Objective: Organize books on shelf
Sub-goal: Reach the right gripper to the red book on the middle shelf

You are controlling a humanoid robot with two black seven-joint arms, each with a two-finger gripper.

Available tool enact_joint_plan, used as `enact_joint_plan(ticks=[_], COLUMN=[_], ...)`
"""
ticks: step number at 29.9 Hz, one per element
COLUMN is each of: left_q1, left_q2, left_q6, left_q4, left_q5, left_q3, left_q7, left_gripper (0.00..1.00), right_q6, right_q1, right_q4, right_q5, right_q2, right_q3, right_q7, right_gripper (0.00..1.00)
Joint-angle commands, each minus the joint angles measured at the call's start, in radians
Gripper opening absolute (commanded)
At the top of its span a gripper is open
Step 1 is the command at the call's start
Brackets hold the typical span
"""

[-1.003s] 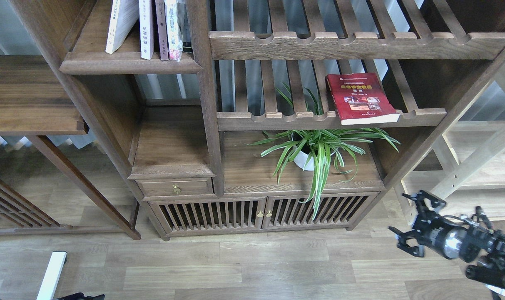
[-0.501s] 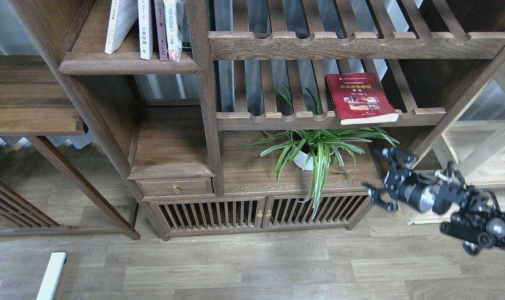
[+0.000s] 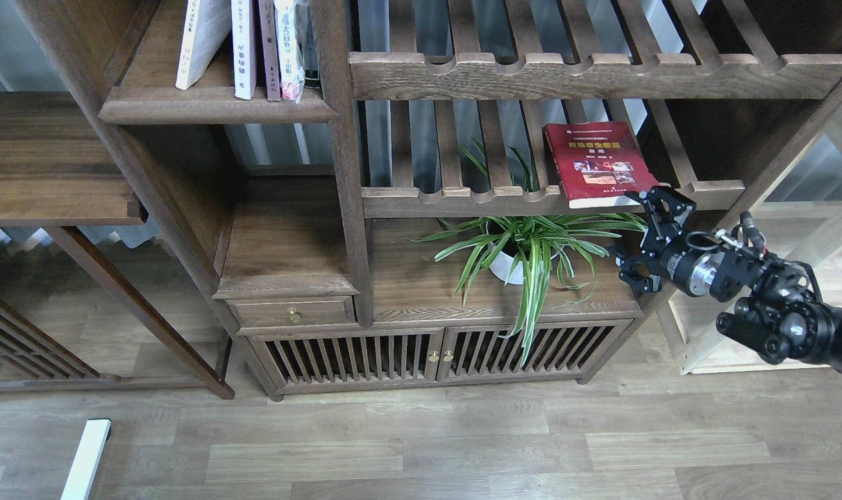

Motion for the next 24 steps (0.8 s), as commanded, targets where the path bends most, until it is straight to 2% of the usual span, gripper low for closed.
enact_joint_plan(ticks=[1,13,21,24], left_q1=[0.0,-0.005,-0.005,-0.003], left_q2=[-0.013,-0.056,-0.057,-0.057], left_q6=[0.001,-0.001,-0.001,0.001], left_q4=[0.023,0.072,0.075,0.081], left_q5=[-0.001,-0.001,-0.001,-0.001], left_q3=[0.0,-0.002,-0.002,-0.002], left_q7=[-0.001,0.0,0.0,-0.001], left_gripper=[0.89,0.89,0.89,0.89], right_q6=[0.0,0.0,0.0,0.0], right_q1=[0.021,0.046,0.046,0.048], right_q4=[-0.064,-0.219,-0.242,-0.242], right_q5=[0.002,0.008,0.008,0.008], right_q2=[0.038,0.101,0.121,0.13], right_q3=[-0.028,-0.055,-0.095,-0.097], right_q7=[0.0,0.0,0.0,0.0], right_gripper=[0.97,0.96,0.78,0.64])
